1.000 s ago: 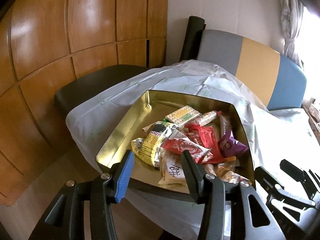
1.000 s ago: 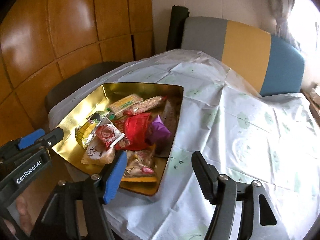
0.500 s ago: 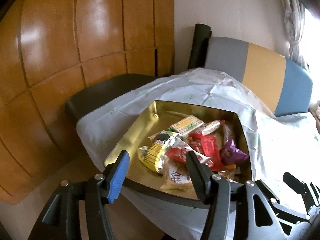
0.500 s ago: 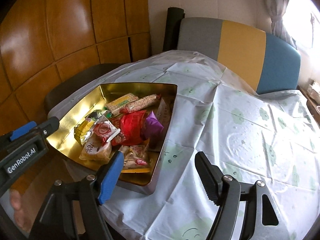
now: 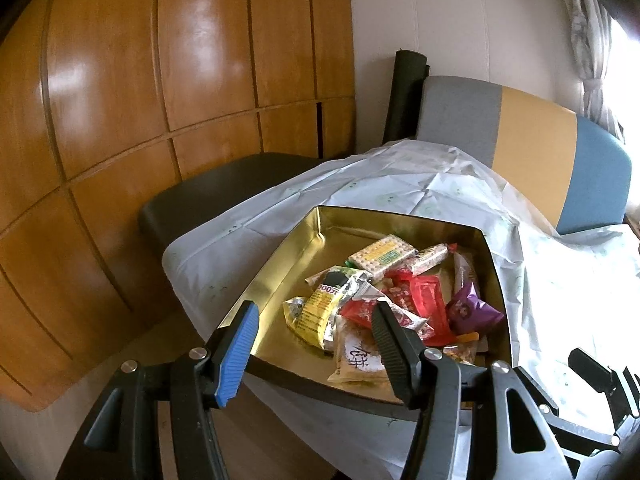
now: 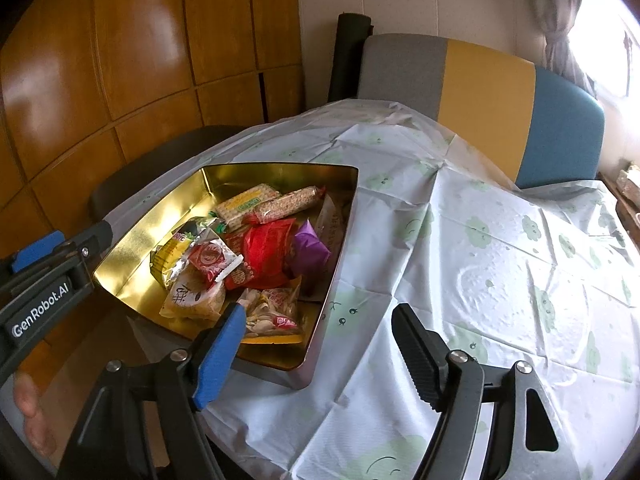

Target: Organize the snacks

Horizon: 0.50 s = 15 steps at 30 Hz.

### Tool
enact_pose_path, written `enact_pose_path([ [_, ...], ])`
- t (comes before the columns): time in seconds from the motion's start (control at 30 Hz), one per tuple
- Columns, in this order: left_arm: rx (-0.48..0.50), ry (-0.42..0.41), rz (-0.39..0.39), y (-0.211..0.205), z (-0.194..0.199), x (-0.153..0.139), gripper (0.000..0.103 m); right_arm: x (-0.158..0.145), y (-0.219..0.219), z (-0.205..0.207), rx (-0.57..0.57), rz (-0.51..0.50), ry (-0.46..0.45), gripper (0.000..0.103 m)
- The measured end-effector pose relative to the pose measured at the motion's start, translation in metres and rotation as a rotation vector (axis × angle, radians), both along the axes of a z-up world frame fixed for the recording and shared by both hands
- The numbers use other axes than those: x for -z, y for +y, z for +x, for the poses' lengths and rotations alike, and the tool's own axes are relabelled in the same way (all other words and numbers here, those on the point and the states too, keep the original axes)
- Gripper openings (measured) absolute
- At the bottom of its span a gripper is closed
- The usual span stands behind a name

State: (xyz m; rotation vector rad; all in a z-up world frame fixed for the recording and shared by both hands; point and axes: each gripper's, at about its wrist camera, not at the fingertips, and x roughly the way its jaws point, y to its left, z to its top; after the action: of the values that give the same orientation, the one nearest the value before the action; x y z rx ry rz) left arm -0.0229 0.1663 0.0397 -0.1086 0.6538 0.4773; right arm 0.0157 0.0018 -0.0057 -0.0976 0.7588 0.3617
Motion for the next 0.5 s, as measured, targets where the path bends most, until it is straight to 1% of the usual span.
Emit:
enact_pose_path([
  [0.5,-0.004,-0.011,0.001,0.002,-0.0016,-0.0012,0.059,0.0008,0.0043,-0.0023,-0.015,-0.008,0.002,0.076],
])
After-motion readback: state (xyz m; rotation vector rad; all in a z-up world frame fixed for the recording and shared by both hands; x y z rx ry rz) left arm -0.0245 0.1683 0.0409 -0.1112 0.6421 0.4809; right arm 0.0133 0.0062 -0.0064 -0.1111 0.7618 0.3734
